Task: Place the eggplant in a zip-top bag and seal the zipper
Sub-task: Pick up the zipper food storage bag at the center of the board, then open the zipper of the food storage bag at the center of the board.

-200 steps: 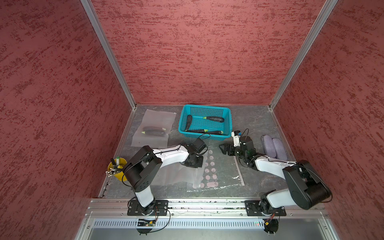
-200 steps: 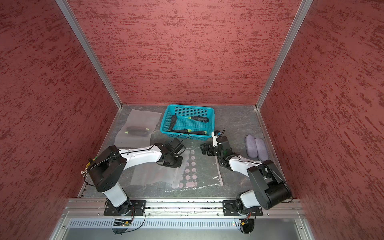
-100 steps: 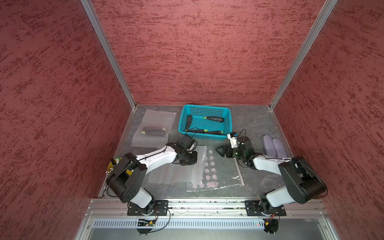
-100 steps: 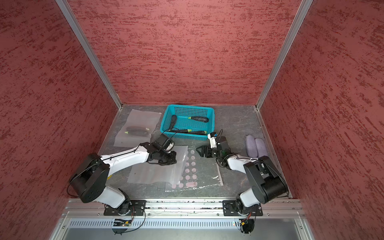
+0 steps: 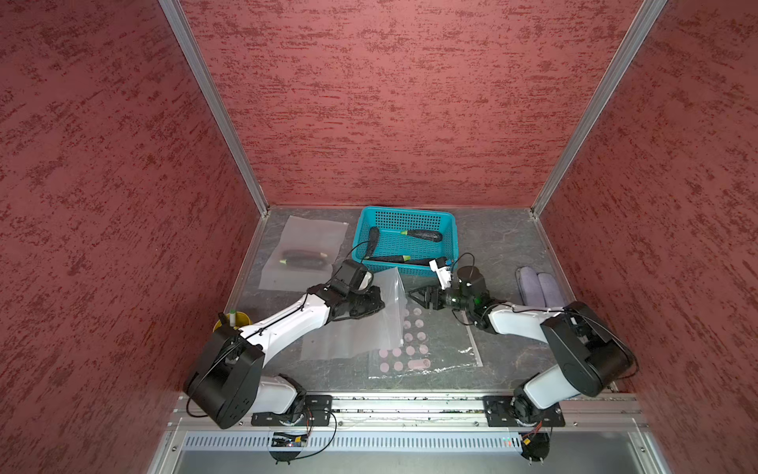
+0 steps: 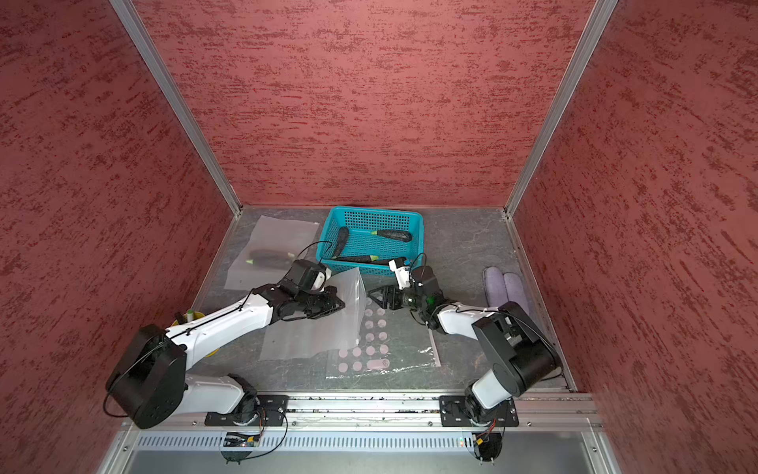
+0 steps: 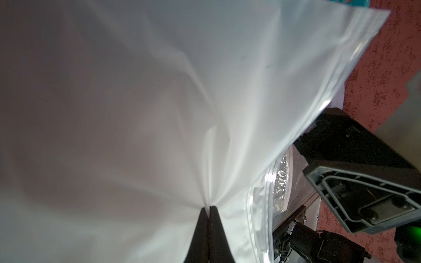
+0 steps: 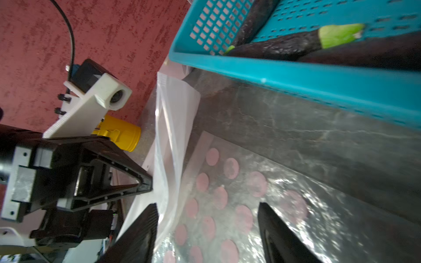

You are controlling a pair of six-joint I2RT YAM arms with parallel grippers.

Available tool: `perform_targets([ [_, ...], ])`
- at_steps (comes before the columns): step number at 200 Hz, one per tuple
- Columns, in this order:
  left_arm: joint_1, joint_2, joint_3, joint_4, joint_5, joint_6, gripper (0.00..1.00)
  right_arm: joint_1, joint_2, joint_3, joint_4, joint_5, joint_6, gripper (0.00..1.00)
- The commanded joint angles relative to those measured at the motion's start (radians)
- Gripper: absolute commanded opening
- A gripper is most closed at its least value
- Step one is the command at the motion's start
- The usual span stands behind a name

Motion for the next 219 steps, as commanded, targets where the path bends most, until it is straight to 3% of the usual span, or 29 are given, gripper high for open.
perform_targets([
  [1, 0.006, -0.033, -0.014, 0.031, -0.036, -0.016, 0.0, 0.027, 0.038, 0.037, 0.057, -0.032, 0.025, 0.59],
  [37, 0.009, -0.064, -0.031, 0.058, -0.052, -0.024, 0.0, 0.045, 0.077, 0.052, 0.068, -0.032, 0.037, 0.48],
  [73, 0.02, -0.093, -0.071, 0.127, -0.046, -0.048, 0.0, 0.047, 0.087, 0.077, 0.018, -0.025, 0.012, 0.22],
  [121, 0.021, -0.071, -0.079, 0.192, -0.014, -0.042, 0.0, 0.048, 0.085, 0.113, -0.029, -0.023, -0.009, 0.03],
  [183, 0.019, -0.066, -0.082, 0.221, 0.008, -0.023, 0.0, 0.048, 0.072, 0.144, -0.077, -0.017, -0.025, 0.0],
  [196, 0.018, -0.069, -0.083, 0.225, 0.008, -0.021, 0.0, 0.048, 0.071, 0.148, -0.086, -0.011, -0.029, 0.23],
  [219, 0.018, -0.086, -0.092, 0.234, -0.005, -0.026, 0.0, 0.048, 0.079, 0.143, -0.087, -0.016, -0.032, 0.27],
])
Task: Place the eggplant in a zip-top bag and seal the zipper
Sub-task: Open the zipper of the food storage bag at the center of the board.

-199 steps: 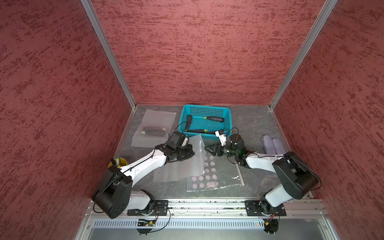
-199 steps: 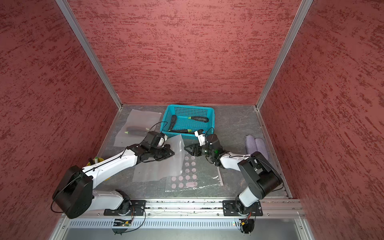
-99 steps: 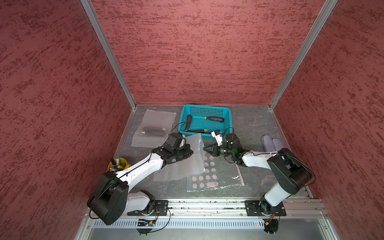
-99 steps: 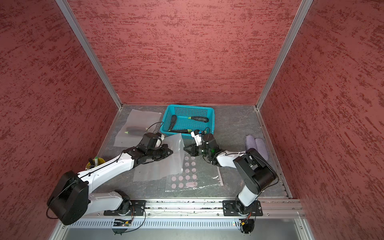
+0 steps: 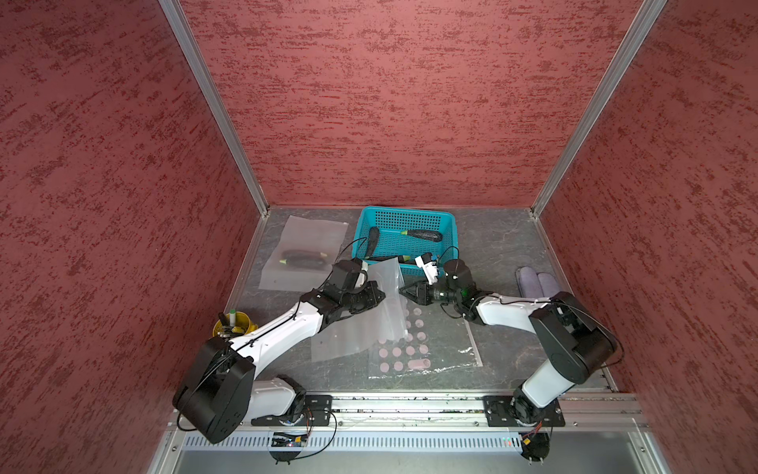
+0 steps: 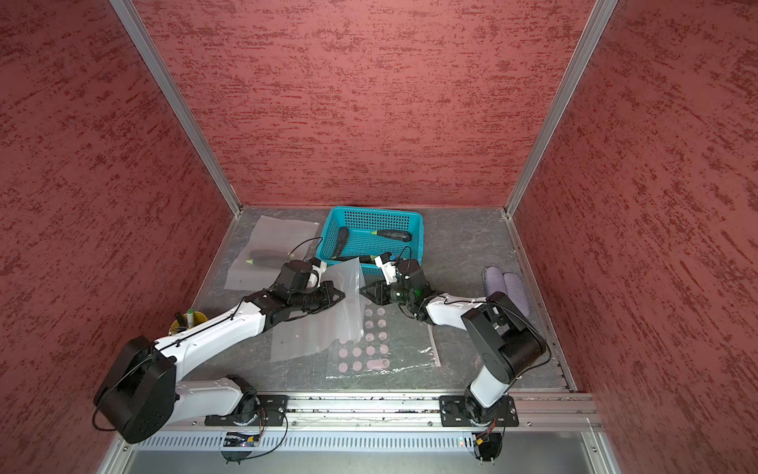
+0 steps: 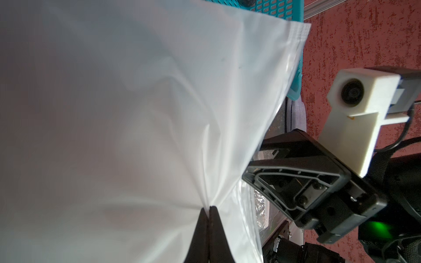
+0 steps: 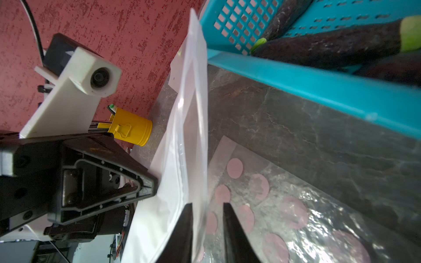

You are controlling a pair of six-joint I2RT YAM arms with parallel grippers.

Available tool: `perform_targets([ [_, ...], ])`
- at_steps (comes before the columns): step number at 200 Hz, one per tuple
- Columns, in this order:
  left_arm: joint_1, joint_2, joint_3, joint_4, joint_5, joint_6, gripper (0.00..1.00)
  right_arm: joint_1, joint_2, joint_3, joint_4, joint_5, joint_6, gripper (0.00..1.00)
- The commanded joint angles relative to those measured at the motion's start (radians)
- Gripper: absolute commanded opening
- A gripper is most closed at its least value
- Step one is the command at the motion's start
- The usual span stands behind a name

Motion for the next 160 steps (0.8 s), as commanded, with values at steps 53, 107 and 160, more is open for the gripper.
perform_targets([
  [53, 0.003, -0.037, -0.043, 0.088, -0.006, -0.005, 0.0, 0.02, 0.01, 0.025, -0.019, -0.025, -0.02, 0.18],
  [107, 0.018, -0.091, -0.09, 0.126, -0.016, -0.025, 0.0, 0.021, -0.014, 0.021, -0.056, 0.005, -0.041, 0.0],
  [160, 0.034, -0.05, -0.106, 0.204, 0.089, -0.032, 0.4, 0.035, -0.051, 0.048, -0.126, 0.069, -0.069, 0.0],
])
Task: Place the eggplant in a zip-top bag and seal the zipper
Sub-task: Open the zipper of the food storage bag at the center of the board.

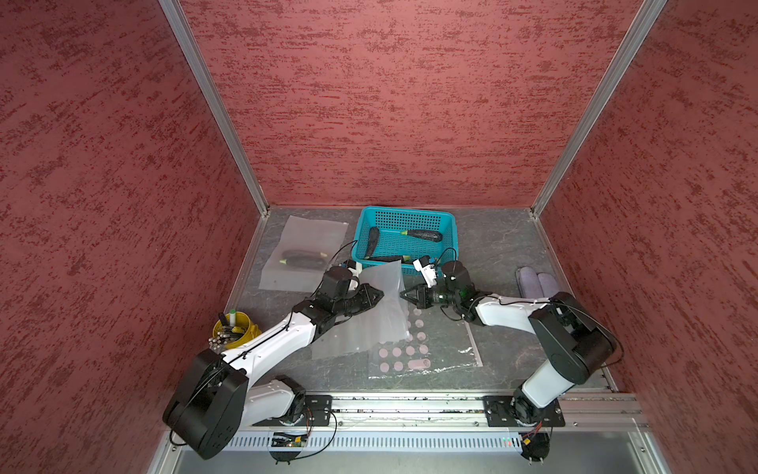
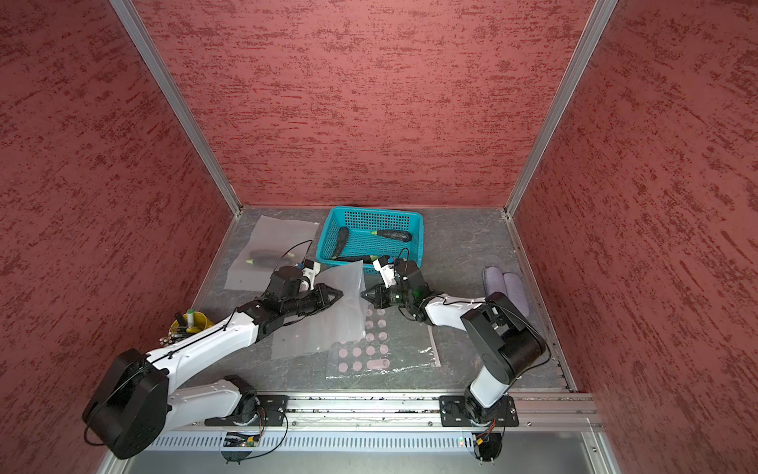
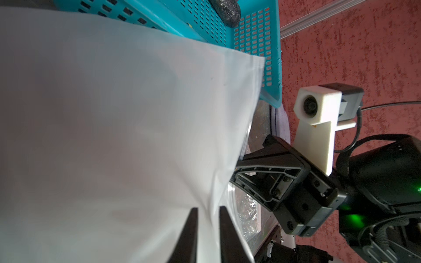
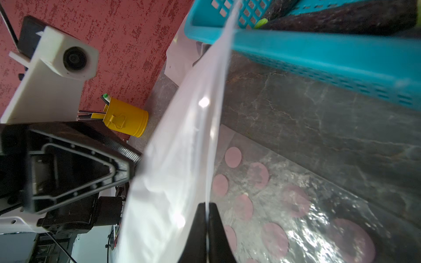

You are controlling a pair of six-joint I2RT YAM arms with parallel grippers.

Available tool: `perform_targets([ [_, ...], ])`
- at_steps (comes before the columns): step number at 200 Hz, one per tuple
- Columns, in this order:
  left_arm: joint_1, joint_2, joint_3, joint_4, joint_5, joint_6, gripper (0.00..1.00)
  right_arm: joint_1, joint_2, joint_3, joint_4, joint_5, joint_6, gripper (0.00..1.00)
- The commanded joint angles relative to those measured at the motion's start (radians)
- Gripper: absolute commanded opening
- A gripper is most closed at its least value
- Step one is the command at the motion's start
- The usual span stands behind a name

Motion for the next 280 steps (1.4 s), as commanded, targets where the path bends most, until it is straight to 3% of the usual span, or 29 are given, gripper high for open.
perform_targets([
  [1, 0.006, 0.027, 0.01, 0.048, 0.058, 0.007, 0.4, 0.015, -0.049, 0.048, -0.07, 0.068, -0.043, 0.0],
  [43, 0.005, 0.072, 0.093, -0.055, 0.061, 0.067, 0.67, 0.04, -0.091, 0.115, -0.24, 0.196, -0.111, 0.0],
  [93, -0.023, 0.132, 0.147, 0.009, 0.093, 0.091, 0.76, 0.063, -0.088, 0.14, -0.243, 0.18, -0.105, 0.0],
  [160, -0.024, 0.216, 0.173, 0.016, 0.058, 0.1, 0.75, 0.083, -0.094, 0.145, -0.229, 0.15, -0.1, 0.0],
  [280, -0.032, 0.251, 0.185, -0.085, -0.068, 0.139, 0.57, 0.085, -0.104, 0.144, -0.237, 0.168, -0.085, 0.0],
])
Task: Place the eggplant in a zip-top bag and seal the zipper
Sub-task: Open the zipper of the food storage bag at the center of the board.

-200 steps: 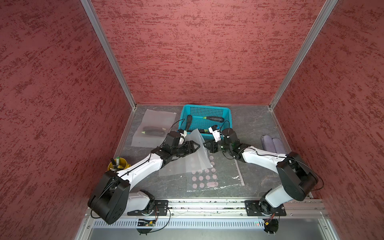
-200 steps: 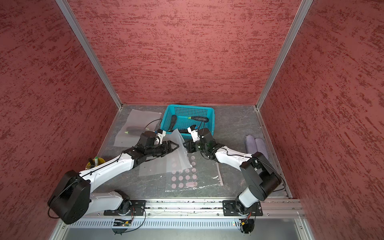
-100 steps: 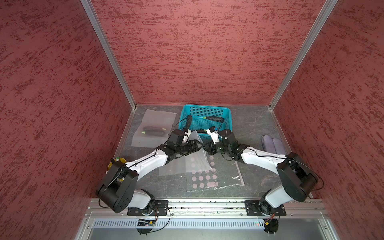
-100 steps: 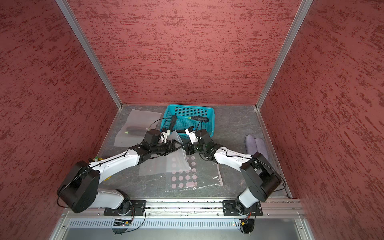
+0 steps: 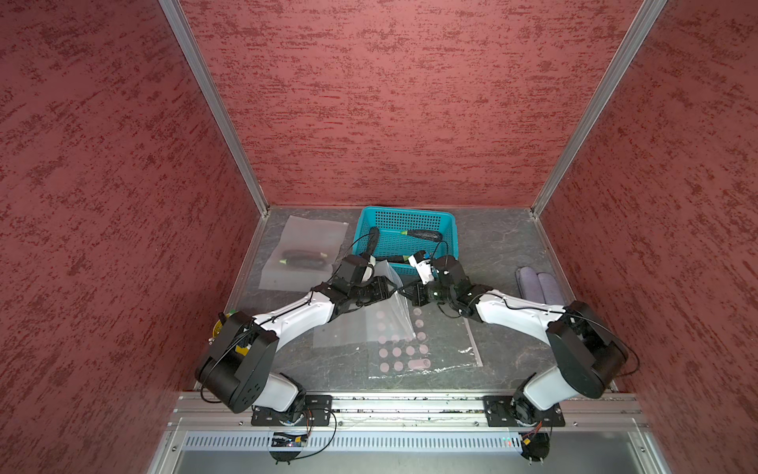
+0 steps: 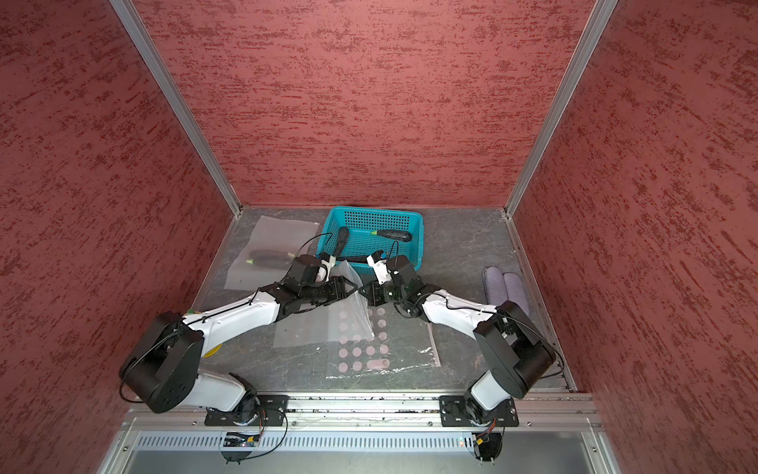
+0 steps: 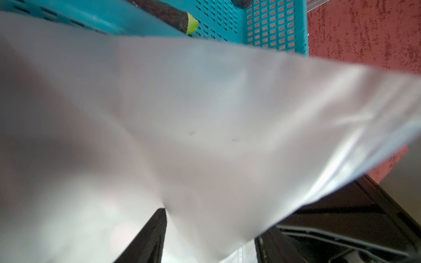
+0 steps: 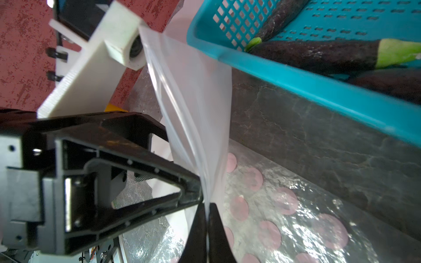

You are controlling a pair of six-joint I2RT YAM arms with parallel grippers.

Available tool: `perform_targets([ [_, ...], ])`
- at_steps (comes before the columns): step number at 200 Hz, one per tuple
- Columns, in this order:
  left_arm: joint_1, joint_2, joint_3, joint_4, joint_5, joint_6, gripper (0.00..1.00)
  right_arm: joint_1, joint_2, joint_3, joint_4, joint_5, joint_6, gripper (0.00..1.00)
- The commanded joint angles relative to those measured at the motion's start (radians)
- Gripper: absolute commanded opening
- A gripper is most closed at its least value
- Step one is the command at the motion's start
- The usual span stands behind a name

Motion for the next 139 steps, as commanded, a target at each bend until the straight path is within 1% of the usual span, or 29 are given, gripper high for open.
perform_targets([
  [1, -0.005, 0.008, 0.013, -0.031, -0.037, 0.027, 0.56, 0.007, -0.023, 0.028, 0.021, -0.001, 0.004, 0.0],
  [32, -0.005, 0.008, 0.022, -0.073, -0.054, 0.041, 0.49, 0.007, -0.028, 0.03, 0.019, 0.007, 0.018, 0.0],
  [65, -0.019, 0.012, 0.045, -0.122, -0.113, 0.065, 0.48, 0.007, -0.029, 0.024, 0.044, -0.024, 0.048, 0.0],
  [82, -0.029, 0.019, 0.055, -0.129, -0.136, 0.07, 0.48, 0.007, -0.022, -0.001, 0.119, -0.07, 0.101, 0.0],
  [85, -0.03, 0.022, 0.056, -0.128, -0.14, 0.07, 0.49, 0.007, -0.019, -0.005, 0.132, -0.08, 0.113, 0.0],
  [101, -0.046, 0.036, 0.068, -0.119, -0.15, 0.071, 0.59, 0.013, -0.003, -0.026, 0.208, -0.111, 0.17, 0.0],
  [113, -0.063, 0.046, 0.078, -0.117, -0.16, 0.069, 0.63, 0.019, 0.001, -0.036, 0.239, -0.111, 0.195, 0.0],
  [123, -0.074, 0.056, 0.085, -0.116, -0.167, 0.068, 0.65, 0.02, 0.001, -0.043, 0.258, -0.11, 0.209, 0.0],
  [139, -0.088, 0.072, 0.095, -0.132, -0.18, 0.065, 0.65, 0.022, -0.003, -0.046, 0.265, -0.103, 0.219, 0.0],
])
